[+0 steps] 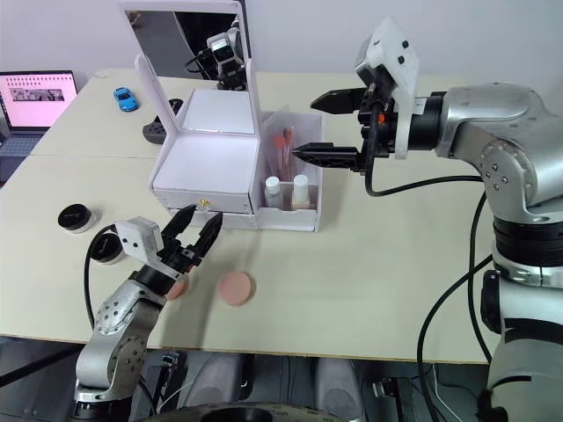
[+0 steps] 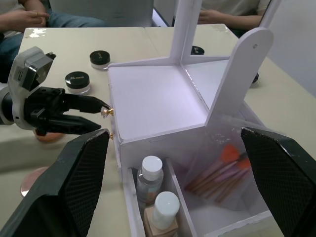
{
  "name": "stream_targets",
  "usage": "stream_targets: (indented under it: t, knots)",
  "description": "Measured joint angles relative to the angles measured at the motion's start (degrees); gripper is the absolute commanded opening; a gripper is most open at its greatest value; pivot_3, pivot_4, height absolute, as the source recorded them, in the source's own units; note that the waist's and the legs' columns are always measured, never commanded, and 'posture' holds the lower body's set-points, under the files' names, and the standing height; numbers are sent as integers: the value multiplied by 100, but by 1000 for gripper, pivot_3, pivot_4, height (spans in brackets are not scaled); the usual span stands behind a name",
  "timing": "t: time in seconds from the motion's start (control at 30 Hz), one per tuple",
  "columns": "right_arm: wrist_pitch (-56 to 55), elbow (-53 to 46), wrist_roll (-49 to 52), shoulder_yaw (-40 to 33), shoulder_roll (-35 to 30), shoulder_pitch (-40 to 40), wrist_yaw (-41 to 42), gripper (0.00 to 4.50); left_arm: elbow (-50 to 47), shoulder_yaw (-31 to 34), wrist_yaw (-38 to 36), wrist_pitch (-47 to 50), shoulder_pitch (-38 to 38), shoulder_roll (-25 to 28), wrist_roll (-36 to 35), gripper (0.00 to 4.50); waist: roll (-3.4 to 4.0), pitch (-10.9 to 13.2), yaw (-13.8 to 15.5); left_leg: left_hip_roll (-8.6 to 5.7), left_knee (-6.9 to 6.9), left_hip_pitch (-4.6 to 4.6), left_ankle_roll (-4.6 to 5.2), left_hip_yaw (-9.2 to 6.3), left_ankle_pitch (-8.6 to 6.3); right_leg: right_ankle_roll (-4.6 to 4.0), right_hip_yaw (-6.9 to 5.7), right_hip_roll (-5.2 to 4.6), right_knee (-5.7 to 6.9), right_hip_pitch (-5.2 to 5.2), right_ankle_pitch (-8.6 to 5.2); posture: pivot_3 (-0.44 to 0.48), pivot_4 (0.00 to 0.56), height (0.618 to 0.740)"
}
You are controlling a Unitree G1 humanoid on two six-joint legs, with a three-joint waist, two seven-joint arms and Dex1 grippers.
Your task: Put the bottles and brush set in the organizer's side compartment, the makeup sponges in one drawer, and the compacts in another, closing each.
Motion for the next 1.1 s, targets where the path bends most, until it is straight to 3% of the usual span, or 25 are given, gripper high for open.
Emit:
stream_targets:
  t: [0.07, 0.1, 0.4, 0.7, 1.1]
  knots:
    - [-61, 99, -43, 55, 8, -34, 30, 4500, 20, 25, 27, -27, -2, -10, -1, 501, 0, 0, -1, 0, -2, 0, 0, 0, 0, -3, 0, 0, 0, 0, 2, 0, 150, 726]
    - [-94, 161, -58, 64, 12, -51, 39, 4500, 32, 17, 18, -36, 0, -11, -11, 220, 0, 0, 0, 0, -2, -1, 0, 0, 0, -4, 0, 0, -1, 0, 2, 0, 150, 726]
    - [-302, 431, -227, 120, 94, -170, 196, 4500, -27, 27, -75, -159, 207, 39, -120, 220, 0, 0, -15, 0, -7, -1, 0, 1, 0, -3, 0, 0, -3, -4, 1, 0, 150, 726]
    - [-338, 439, -256, 152, 113, -169, 377, 4500, -756, 431, -410, -130, 1255, 591, -577, 220, 1, 1, -57, 2, -16, -1, -1, 3, -1, 4, 1, -1, -6, -11, -5, 0, 150, 726]
    - [-342, 651, -186, 69, 183, -169, 551, 4500, -1435, 496, -426, -133, 2363, 606, -914, 220, 2, 3, -142, 3, -21, -5, -1, 4, -1, 15, 1, -2, -20, -13, -12, 0, 150, 726]
